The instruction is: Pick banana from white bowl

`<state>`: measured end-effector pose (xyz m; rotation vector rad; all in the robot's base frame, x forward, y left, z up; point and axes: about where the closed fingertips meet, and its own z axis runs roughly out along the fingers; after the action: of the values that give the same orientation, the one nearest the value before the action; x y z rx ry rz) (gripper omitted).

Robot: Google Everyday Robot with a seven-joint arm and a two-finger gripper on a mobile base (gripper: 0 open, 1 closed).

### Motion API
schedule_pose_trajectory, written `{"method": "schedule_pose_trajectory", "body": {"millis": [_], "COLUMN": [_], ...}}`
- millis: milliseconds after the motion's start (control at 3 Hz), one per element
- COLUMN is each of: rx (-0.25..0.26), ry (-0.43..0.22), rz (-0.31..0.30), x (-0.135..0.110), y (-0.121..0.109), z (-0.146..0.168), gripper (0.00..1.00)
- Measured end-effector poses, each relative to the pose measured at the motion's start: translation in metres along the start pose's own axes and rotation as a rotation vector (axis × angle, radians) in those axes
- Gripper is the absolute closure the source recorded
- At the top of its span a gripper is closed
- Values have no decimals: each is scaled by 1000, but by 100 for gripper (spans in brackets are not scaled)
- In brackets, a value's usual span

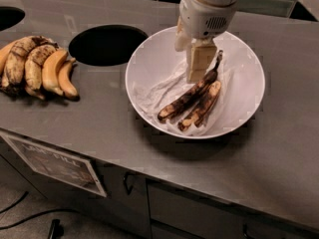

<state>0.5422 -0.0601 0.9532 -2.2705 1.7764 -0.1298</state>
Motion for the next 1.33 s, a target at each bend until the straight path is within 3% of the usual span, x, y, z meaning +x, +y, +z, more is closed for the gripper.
{"method": "schedule_pose_trajectory", "body": {"millis": [1333], "rx": [-24], "ry": [-39], "rz": [-58], "x": [15], "y": [-5], "z": [28], "gripper": [37]}}
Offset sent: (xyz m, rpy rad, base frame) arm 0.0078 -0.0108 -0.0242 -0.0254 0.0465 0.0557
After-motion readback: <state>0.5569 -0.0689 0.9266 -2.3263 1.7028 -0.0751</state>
